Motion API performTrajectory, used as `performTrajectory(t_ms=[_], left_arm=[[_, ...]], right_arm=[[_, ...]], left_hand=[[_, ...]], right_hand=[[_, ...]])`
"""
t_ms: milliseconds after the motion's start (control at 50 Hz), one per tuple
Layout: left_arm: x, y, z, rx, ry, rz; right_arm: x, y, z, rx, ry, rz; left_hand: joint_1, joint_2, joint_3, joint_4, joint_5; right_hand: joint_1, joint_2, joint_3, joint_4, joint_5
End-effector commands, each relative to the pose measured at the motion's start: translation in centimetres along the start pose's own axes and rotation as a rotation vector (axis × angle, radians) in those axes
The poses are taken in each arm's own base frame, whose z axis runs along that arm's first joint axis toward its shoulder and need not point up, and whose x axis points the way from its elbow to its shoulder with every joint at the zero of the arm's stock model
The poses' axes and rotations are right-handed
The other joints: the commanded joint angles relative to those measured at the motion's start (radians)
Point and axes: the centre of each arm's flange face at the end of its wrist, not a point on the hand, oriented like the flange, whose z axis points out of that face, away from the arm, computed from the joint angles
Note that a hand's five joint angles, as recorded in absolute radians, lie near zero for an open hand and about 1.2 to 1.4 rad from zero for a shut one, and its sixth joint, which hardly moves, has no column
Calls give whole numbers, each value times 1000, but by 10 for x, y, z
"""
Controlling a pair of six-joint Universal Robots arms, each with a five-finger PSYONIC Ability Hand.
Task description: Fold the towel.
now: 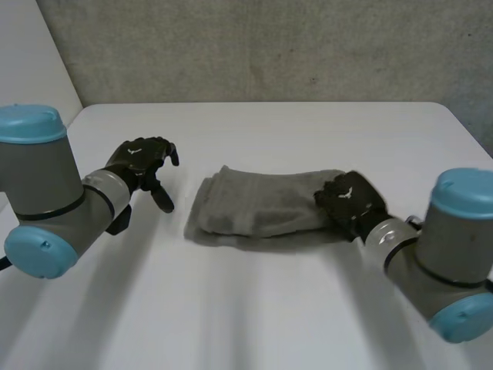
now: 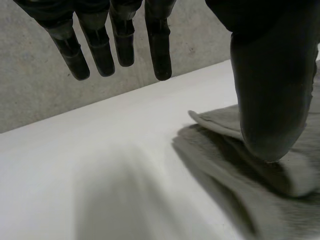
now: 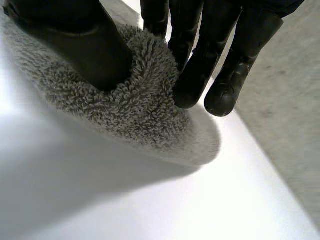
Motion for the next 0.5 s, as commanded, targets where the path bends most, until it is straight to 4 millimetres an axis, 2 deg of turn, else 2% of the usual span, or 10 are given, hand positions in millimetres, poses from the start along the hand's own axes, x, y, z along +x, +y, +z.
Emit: performTrajectory(t_ms=[20, 160, 200, 220, 240, 260, 300, 420, 460, 500], left_arm=[[-1, -9, -8, 24, -6, 2], [-1, -19, -14, 52, -8, 2], [-1, -21, -14, 57, -8, 3], [-1, -21, -14, 58, -7, 3], [0, -21, -14, 58, -7, 3], [-1, -22, -14, 63, -7, 4], [-1, -24, -13, 69, -9, 5], [-2, -34, -10, 113, -12, 8], [-3, -36, -9, 124, -15, 9], [-3, -39, -8, 136, -16, 11]], right_arm=[[30, -25, -2, 39, -17, -223], [21, -58, 5, 106, -86, -243], [-3, -79, 8, 167, -135, -269], [-3, -79, 8, 167, -136, -270], [-19, -92, 7, 212, -164, -286], [-19, -92, 7, 212, -164, -286], [-44, -105, 11, 262, -212, -302], [-77, -107, 23, 292, -272, -315], [-105, -111, 29, 318, -311, -326], [-115, -111, 32, 325, -323, -325]], left_hand=[[-38, -41, -49, -49, -10], [-47, -50, -57, -58, -19], [-50, -53, -60, -61, -22], [-53, -55, -63, -64, -25], [-53, -55, -63, -64, -25], [-53, -55, -63, -64, -25], [-53, -55, -63, -64, -25], [-65, -67, -75, -76, -37], [-68, -70, -78, -78, -40], [-68, -70, -78, -78, -40]], right_hand=[[101, 127, 101, 63, 67], [101, 127, 101, 63, 67], [101, 127, 101, 63, 67], [101, 127, 101, 63, 67], [101, 127, 101, 63, 67], [101, 127, 101, 63, 67], [101, 127, 101, 63, 67], [101, 127, 101, 63, 67], [101, 127, 101, 63, 67], [101, 127, 101, 63, 67]])
